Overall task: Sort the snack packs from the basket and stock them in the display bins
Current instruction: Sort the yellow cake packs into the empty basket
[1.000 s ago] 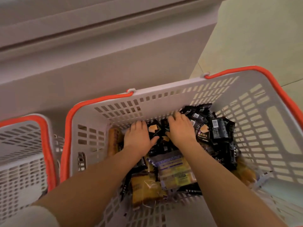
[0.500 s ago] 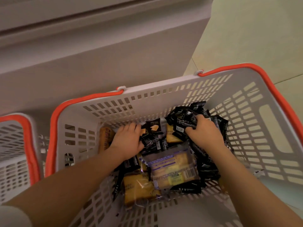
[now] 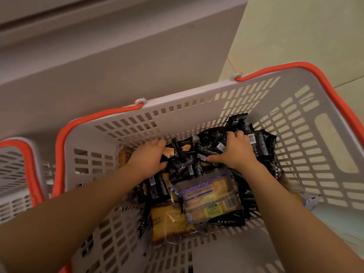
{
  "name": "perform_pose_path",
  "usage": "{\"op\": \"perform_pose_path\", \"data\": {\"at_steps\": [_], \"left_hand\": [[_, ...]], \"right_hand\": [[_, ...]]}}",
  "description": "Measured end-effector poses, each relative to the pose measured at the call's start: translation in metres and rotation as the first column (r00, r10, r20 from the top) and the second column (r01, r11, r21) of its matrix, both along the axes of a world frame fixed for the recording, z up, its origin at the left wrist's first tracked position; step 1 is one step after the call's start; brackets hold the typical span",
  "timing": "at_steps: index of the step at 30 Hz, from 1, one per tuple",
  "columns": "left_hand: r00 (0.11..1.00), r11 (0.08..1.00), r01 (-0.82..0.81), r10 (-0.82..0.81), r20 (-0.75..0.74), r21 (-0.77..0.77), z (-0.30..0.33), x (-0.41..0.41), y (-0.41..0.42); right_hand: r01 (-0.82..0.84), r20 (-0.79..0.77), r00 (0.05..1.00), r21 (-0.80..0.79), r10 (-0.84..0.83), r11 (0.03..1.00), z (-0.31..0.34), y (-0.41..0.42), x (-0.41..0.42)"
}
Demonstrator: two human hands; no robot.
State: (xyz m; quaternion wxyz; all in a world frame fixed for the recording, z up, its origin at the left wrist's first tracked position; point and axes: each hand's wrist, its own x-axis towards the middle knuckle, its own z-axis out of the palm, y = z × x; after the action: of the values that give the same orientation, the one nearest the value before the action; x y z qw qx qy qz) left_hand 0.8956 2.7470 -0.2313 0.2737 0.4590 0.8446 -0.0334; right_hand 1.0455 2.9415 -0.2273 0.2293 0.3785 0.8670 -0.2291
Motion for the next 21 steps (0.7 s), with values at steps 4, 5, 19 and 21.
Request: {"op": "perform_pose_path", "data": {"at_steps": [4, 5, 19, 21], "left_hand": [[0.996, 0.996, 0.022, -0.014, 0.083, -0.091, -0.006, 0.0, 0.003], [0.994, 0.994, -0.002, 0.014, 0.106, -0.111, -0.006, 0.002, 0.004], [0.973, 0.948, 0.193, -0.217, 0.073, 0.253, 0.011, 0.023, 0.007], [0.95, 0.946, 0.301, -0.309, 0.053, 0.12, 0.002, 0.026, 0.015]], "right_hand": [[-0.069, -0.013, 0.998, -0.055, 0.068, 0.996, 0.008, -0.005, 0.002], [-0.09, -0.036, 0.996, -0.067, 0.087, 0.994, 0.009, -0.008, 0.003], [0.202, -0.24, 0.943, -0.129, -0.228, 0.971, 0.029, -0.013, 0.005], [0.268, -0.243, 0.921, -0.169, -0.304, 0.948, 0.032, -0.011, 0.008]]}}
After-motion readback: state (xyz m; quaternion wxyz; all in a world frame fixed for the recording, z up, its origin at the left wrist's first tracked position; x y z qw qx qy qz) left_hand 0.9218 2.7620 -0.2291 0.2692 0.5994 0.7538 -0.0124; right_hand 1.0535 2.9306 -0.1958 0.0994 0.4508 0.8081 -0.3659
